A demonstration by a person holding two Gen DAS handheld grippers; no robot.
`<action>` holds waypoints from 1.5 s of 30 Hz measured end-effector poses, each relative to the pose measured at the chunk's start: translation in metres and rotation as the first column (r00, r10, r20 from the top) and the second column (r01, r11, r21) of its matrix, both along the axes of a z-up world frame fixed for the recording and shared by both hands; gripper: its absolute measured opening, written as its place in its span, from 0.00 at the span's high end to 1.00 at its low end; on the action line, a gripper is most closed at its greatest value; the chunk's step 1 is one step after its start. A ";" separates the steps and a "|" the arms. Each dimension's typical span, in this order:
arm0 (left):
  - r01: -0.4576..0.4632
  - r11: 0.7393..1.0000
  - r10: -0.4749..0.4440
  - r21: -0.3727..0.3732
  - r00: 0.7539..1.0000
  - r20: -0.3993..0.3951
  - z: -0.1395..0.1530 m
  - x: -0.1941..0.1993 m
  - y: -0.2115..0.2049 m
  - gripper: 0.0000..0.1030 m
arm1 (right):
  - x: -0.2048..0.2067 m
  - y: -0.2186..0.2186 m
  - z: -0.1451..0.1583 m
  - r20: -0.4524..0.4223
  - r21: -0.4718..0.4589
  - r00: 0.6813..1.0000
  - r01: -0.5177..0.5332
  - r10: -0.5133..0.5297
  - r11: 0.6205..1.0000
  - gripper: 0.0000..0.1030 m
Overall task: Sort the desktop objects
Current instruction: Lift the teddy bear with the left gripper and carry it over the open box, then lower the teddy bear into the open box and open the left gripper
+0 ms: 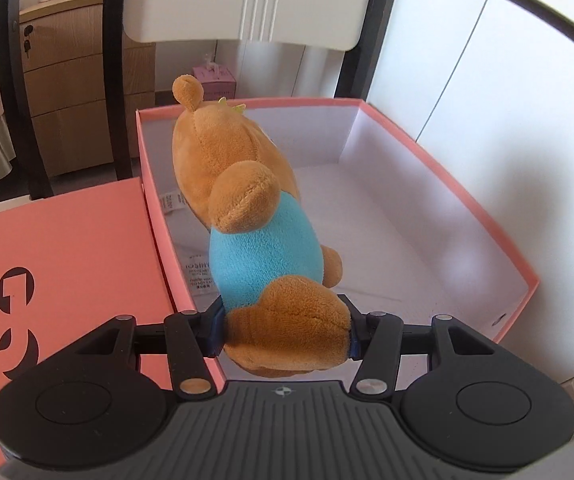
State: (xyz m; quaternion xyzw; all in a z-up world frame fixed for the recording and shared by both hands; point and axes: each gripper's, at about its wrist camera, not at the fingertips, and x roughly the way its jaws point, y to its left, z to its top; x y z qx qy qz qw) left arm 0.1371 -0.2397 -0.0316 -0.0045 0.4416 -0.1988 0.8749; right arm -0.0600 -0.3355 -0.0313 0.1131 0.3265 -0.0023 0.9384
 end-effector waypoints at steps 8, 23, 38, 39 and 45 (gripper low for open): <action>0.027 0.998 -0.024 0.059 0.999 -0.039 -0.013 0.010 -0.019 0.44 | -0.001 -0.003 0.000 -0.004 -0.008 1.000 -0.010 0.010 1.000 0.00; 0.066 0.978 -0.064 0.198 0.998 -0.016 -0.019 0.011 -0.051 0.26 | -0.002 -0.005 0.001 -0.004 0.000 1.000 -0.013 0.013 1.000 0.00; 0.076 0.988 -0.084 0.134 0.995 0.054 0.020 -0.011 -0.032 0.11 | 0.001 0.002 0.001 -0.008 -0.020 1.000 -0.025 0.024 0.999 0.00; 0.072 0.990 -0.080 0.124 0.995 0.062 0.025 -0.013 -0.028 0.10 | 0.002 0.003 0.001 -0.009 -0.021 1.000 -0.025 0.025 0.999 0.00; 0.061 0.997 -0.063 0.038 0.995 0.073 0.049 -0.020 0.012 0.10 | 0.005 0.014 0.002 -0.007 -0.039 0.999 -0.043 0.043 0.998 0.00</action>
